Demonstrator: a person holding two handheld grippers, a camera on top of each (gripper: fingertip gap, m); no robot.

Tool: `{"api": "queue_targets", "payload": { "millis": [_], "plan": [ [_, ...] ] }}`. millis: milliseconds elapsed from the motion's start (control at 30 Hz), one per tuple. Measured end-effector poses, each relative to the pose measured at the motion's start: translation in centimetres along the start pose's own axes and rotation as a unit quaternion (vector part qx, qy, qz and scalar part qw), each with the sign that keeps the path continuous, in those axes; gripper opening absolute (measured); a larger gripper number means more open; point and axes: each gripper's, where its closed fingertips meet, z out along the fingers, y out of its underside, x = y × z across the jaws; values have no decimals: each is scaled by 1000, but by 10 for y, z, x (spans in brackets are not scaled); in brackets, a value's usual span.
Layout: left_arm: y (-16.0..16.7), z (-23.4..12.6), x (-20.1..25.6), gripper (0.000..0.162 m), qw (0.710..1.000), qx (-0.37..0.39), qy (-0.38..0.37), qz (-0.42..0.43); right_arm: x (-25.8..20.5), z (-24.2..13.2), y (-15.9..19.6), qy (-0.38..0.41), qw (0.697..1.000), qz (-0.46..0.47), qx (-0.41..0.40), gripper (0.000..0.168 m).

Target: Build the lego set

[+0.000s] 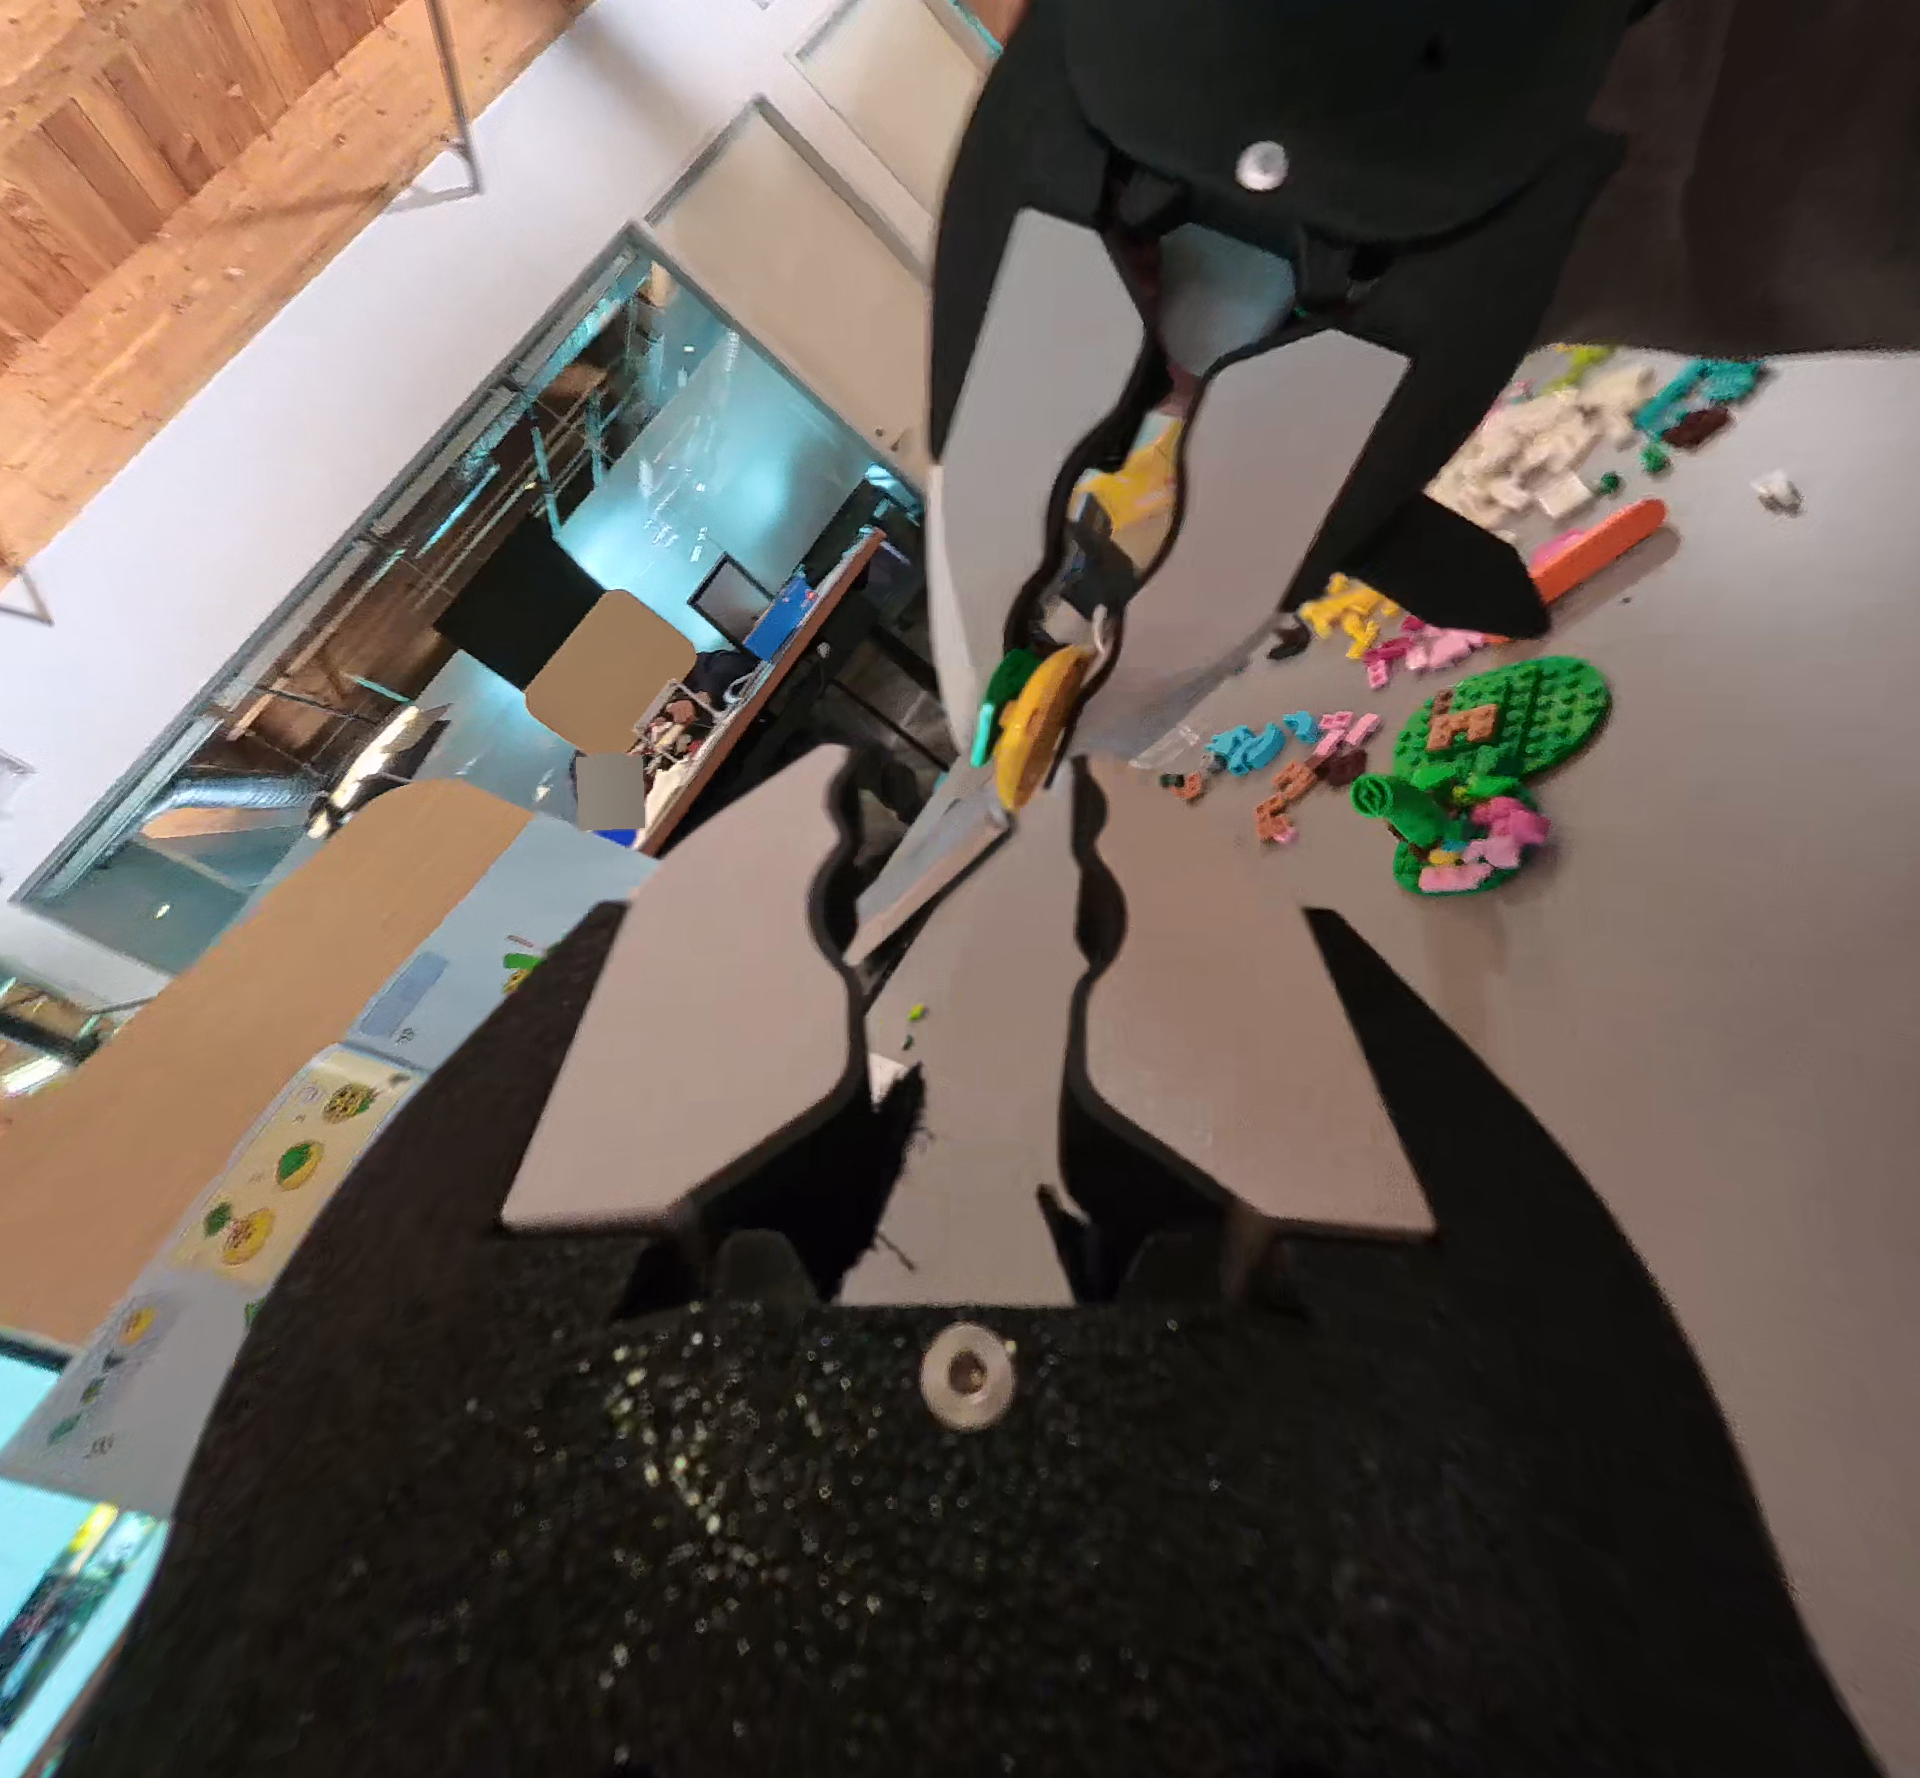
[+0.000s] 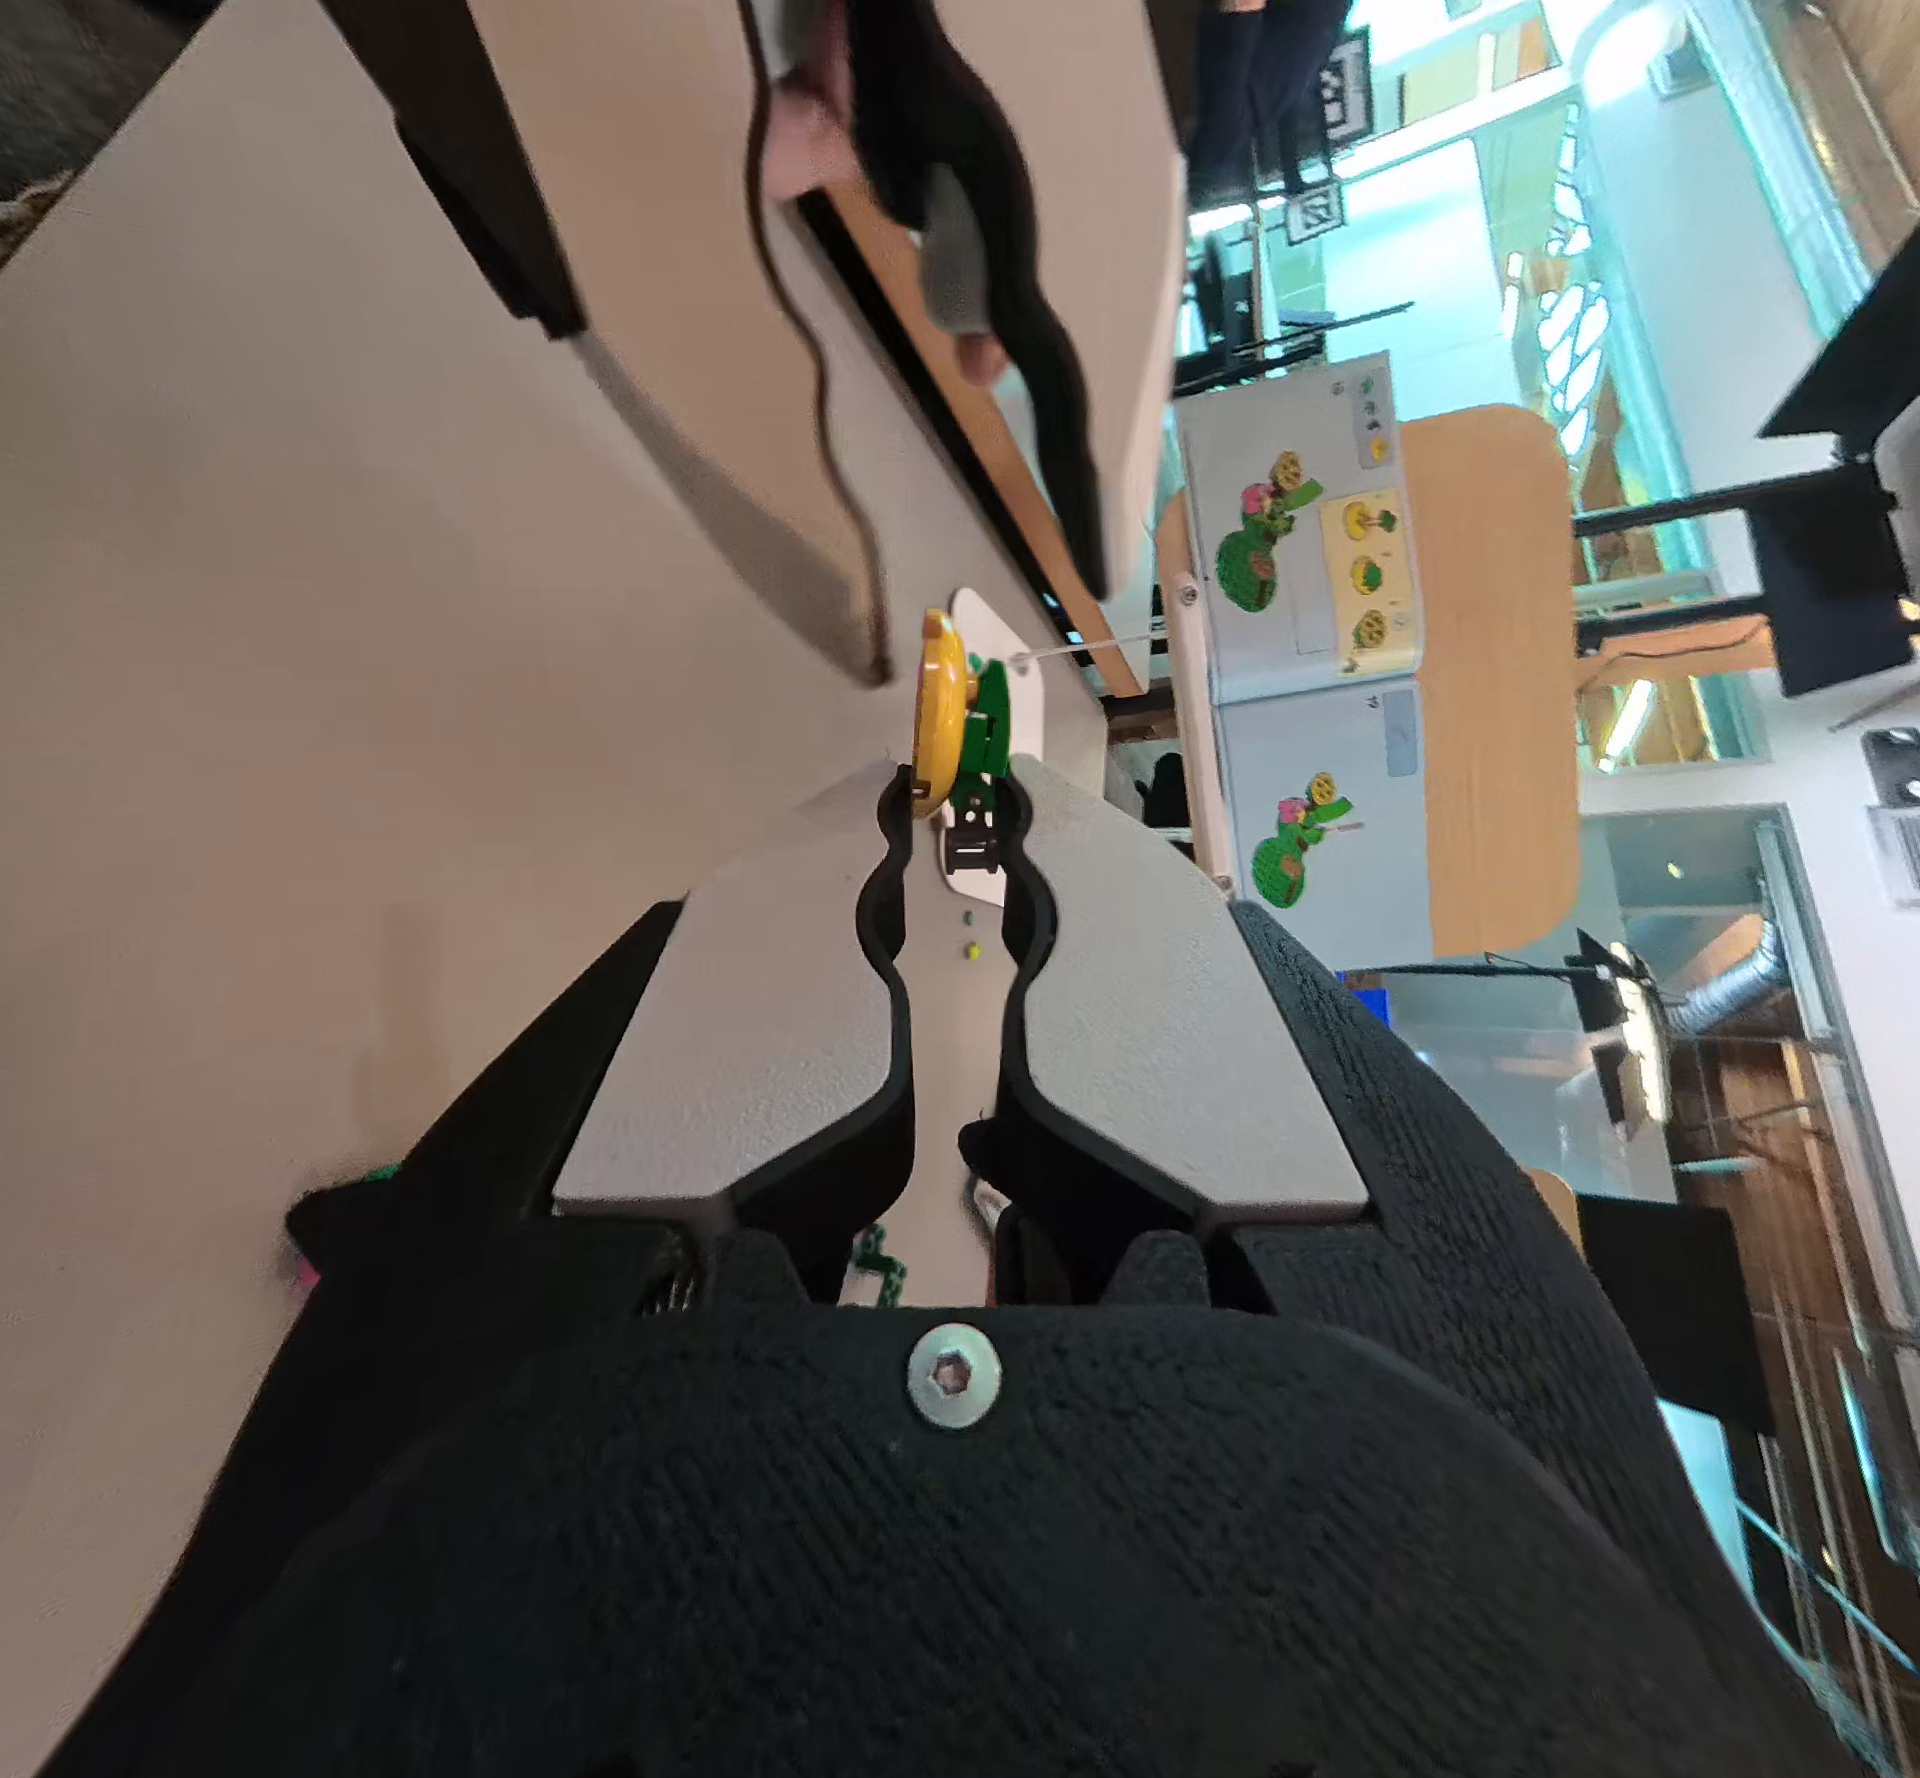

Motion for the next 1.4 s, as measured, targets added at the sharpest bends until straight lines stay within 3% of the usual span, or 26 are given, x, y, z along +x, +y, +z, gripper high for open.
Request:
{"api": "queue_targets", "payload": {
  "millis": [33, 233, 800, 1067, 1200, 1400],
  "plan": [
    [0, 2, 6, 42, 1000, -3, 14, 7, -4, 1, 0, -12, 1000, -3, 3, 12],
    [-1, 8, 23, 15, 999, 4, 38, 32, -18, 7, 0, -51, 999, -13, 15, 13],
    [9, 12, 36, 13, 994, -26, 51, 90, -31, 10, 11, -86, 996, -3, -35, 11],
    [8, 14, 30, 13, 998, -13, 38, 56, -26, 12, 11, -75, 997, -3, -20, 11],
    [5, 12, 18, 27, 997, -22, -2, 67, -17, 9, 7, -61, 998, 13, 15, 12],
    [1, 6, 21, 21, 998, -10, 22, 65, -17, 7, -1, -63, 997, 13, 49, 12]
  ]
}}
